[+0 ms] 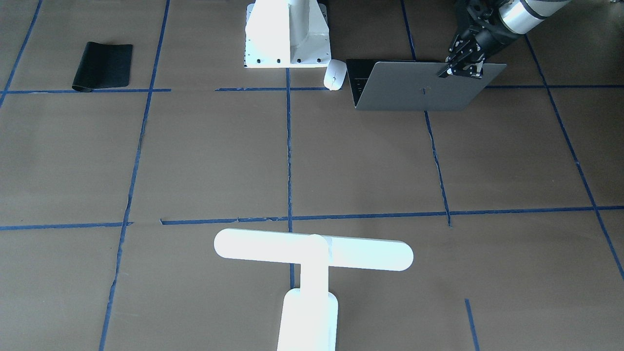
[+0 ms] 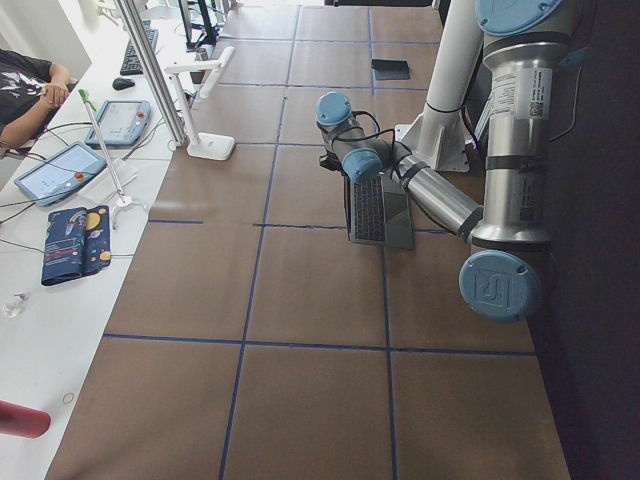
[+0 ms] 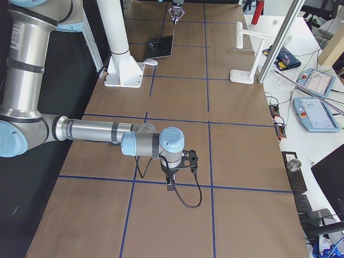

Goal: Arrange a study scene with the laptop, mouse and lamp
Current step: 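Grasp the laptop screen edge with the left gripper and pull it, then drag the laptop with the left gripper toward the white lamp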

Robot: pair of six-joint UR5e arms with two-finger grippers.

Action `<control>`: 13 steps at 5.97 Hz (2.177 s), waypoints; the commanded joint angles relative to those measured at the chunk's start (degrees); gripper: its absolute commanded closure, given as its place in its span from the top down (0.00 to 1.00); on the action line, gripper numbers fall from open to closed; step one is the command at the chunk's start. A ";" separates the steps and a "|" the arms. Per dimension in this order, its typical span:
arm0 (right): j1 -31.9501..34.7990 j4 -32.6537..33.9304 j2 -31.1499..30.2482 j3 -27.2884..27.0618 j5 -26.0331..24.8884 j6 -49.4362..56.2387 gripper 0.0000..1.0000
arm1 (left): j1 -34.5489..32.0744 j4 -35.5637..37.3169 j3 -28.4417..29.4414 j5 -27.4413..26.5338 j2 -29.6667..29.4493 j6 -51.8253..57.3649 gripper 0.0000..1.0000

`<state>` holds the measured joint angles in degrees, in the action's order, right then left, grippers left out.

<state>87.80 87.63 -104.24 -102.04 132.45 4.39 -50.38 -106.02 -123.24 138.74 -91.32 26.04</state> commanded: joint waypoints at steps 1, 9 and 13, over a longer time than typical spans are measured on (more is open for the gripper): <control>0.00 0.00 0.00 0.00 0.00 0.00 1.00 | -1.82 6.93 2.82 -0.14 -8.83 -0.11 0.03; 0.00 0.09 0.00 0.09 0.09 -0.18 1.00 | -3.41 7.94 33.36 -6.64 -42.75 -1.51 0.04; 0.00 0.09 0.09 0.88 -0.09 -0.09 1.00 | -0.24 6.71 44.21 -13.32 -52.19 -2.05 0.07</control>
<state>87.80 87.72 -104.21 -101.42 132.39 4.25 -51.23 -99.08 -80.83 126.72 -142.09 23.99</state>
